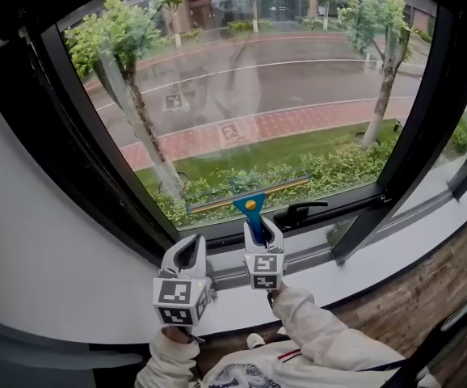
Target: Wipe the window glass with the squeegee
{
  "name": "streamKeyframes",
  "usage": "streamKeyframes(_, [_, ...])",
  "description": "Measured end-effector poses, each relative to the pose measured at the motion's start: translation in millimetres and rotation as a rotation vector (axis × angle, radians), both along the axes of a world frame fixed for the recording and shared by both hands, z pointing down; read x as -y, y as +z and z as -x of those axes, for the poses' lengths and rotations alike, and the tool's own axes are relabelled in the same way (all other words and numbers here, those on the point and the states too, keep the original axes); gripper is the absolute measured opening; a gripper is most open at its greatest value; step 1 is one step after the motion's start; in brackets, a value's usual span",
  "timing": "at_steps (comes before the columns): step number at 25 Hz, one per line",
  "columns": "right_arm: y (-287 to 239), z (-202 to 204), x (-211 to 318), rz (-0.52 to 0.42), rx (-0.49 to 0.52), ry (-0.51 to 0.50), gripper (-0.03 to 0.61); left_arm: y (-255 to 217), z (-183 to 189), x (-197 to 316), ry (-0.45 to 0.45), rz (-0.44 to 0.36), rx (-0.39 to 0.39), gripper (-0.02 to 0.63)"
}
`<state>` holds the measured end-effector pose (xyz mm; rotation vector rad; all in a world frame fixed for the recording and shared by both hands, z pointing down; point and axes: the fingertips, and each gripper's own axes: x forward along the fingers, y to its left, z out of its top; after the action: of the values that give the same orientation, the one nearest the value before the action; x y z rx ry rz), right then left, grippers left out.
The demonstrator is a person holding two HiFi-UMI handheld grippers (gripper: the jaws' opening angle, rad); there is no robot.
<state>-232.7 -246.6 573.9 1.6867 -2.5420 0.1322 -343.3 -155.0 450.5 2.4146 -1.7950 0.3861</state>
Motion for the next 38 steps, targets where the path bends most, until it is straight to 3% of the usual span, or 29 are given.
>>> streamKeyframes(28, [76.6,2.2,-8.4,0.209,-0.036,-0.007,0.138,11.8,8.5,-0.4,0.009,0.018,0.000,0.000])
streamKeyframes(33, [78.8,2.3,-9.1,0.211,-0.063,-0.007,0.139,14.1,10.3,-1.9,0.007,0.022,-0.003,0.000])
streamKeyframes(38, [56.0,-0.1,-14.5,0.115,-0.096,0.014,0.138,16.8,10.5,-2.8,0.008,0.027,-0.009,0.000])
